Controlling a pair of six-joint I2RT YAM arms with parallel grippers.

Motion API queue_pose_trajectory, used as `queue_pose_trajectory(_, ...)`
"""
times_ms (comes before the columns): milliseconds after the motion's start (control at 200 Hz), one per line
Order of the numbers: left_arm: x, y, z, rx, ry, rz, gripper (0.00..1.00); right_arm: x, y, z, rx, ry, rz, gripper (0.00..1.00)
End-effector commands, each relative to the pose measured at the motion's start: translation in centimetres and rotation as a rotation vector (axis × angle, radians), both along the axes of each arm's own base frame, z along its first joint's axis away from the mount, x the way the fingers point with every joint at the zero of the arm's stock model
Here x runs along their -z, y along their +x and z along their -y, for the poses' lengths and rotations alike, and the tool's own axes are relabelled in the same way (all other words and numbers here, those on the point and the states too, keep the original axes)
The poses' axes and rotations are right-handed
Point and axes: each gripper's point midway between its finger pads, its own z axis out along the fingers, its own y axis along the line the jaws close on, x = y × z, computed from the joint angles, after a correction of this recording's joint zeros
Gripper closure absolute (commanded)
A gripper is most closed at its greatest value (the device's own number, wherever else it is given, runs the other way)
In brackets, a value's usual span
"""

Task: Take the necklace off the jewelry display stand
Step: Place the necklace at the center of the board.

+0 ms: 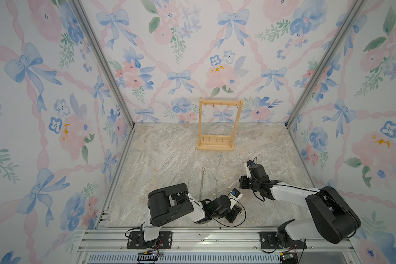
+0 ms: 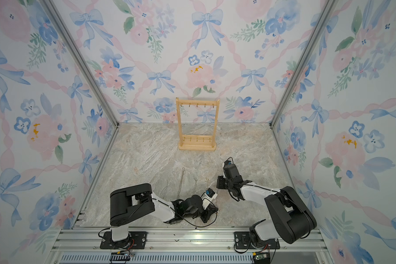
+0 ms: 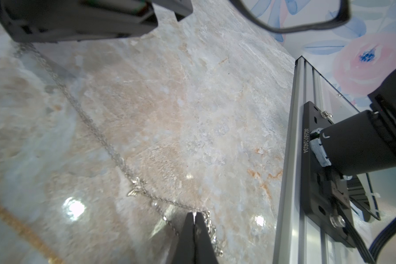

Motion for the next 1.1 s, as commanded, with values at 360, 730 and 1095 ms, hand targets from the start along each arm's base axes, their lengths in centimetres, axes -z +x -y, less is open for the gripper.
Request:
queue_pose_trajectory(360, 1.2, -0.7, -1.0, 0.011, 0.080, -0.010, 0.98, -0.6, 1.7, 0.6, 0.045, 0.000, 0.025, 0.84)
queue_pose_trajectory(730, -0.4, 0.0, 0.3, 0.005, 0.058, 0.024, 0.93, -3.3, 2.1, 0.4, 0.054, 0.043, 0.060, 0.83)
queue_pose_trajectory(1095, -2.1, 1.1, 1.1, -0.008, 0.066, 0.075, 0.88, -5.9, 2.5, 0.3, 0.050, 0.099, 0.183, 0.80)
